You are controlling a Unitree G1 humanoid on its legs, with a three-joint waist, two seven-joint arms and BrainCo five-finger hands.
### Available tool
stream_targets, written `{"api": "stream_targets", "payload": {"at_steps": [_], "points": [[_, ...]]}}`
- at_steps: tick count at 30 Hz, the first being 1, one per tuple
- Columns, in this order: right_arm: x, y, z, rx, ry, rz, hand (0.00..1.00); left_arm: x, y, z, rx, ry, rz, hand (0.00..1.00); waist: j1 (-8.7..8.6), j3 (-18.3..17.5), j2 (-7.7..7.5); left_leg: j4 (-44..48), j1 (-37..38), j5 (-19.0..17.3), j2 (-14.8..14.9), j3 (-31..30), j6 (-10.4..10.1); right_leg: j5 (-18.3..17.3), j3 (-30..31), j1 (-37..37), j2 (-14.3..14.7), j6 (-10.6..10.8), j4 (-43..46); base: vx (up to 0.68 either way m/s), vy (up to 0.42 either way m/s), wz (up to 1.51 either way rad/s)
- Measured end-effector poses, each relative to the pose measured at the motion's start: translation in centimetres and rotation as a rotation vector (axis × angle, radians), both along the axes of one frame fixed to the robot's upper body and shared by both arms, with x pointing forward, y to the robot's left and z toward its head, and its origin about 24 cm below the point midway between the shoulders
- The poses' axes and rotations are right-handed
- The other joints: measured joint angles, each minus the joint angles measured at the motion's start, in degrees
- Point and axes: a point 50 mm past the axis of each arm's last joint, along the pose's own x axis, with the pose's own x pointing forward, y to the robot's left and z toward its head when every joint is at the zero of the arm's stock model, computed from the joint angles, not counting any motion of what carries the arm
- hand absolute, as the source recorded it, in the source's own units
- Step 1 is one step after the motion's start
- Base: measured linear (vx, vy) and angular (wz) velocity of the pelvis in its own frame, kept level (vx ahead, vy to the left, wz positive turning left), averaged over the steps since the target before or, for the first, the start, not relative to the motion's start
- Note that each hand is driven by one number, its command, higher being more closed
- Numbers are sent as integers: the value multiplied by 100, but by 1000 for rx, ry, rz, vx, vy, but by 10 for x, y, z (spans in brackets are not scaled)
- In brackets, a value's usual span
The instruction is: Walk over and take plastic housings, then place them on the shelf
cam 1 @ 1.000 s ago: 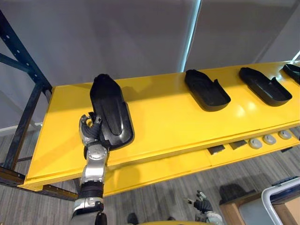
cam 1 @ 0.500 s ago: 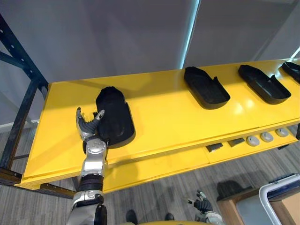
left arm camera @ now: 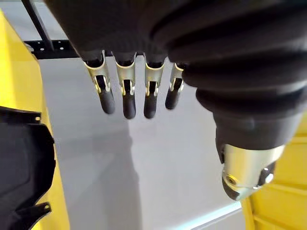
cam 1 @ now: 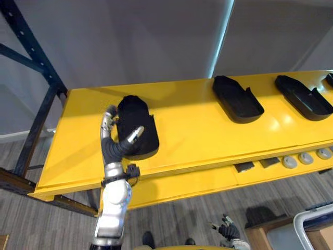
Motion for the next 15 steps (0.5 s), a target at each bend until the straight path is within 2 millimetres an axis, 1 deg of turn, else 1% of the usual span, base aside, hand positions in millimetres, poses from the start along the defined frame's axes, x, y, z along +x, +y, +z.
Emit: {"api": "stream_targets", "payload": {"at_steps": [2, 5, 8, 10, 11, 15], "points": [[0, 1, 0, 0, 1, 7, 0, -9, -4, -9, -3, 45, -31, 100, -1, 4, 2, 0, -4, 0, -7, -32, 0, -41, -51, 21, -12, 28, 26, -19, 10, 12], [0, 2, 0, -4, 2, 10, 0, -19, -10, -23, -8, 120, -82, 100, 10, 31, -50, 0, -9, 1, -9, -33, -1, -102, -107, 38, -27, 100, 49, 10, 8, 8], [-1, 2, 0, -14, 6, 1, 0, -18, -13, -35, -3, 175, -105, 100, 36, 31, -62, 3, -7, -5, -22, -22, 3, -99, -120, 39, -51, 96, 70, 46, 13, 2], [-2, 1, 0, -17, 8, -1, 0, -18, -16, -48, -1, 234, -122, 100, 105, 29, -68, 28, 1, -25, -44, 6, 26, -96, -119, 41, -81, 94, 80, 74, 26, -2], [-2, 1, 0, -17, 9, -2, 0, -17, -16, -49, -1, 241, -121, 100, 111, 29, -71, 30, 2, -25, -48, 10, 27, -97, -118, 41, -84, 94, 80, 74, 23, -3], [-1, 6, 0, -6, 0, -7, 0, -15, -19, -68, 69, 334, -134, 100, 122, 15, -87, 35, 88, -10, -83, 54, 70, -109, -106, 65, -117, 113, 99, 81, 20, -2]]}}
